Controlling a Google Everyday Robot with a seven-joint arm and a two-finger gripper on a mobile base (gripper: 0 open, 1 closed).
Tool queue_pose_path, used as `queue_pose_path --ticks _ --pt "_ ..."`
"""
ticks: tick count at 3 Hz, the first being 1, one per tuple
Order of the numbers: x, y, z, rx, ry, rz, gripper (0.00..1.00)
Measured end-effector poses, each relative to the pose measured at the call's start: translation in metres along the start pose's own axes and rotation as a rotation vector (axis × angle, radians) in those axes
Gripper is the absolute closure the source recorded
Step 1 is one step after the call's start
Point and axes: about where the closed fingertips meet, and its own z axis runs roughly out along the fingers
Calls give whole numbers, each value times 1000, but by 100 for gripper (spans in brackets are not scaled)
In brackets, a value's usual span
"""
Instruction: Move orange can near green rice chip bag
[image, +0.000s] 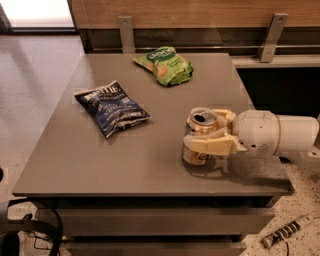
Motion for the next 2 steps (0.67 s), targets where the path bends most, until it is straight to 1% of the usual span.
queue_pose_path --ticks 1,2 --pt "-20 -53 -16 46 4 68 100" --pt "-39 -107 -32 97 54 81 100"
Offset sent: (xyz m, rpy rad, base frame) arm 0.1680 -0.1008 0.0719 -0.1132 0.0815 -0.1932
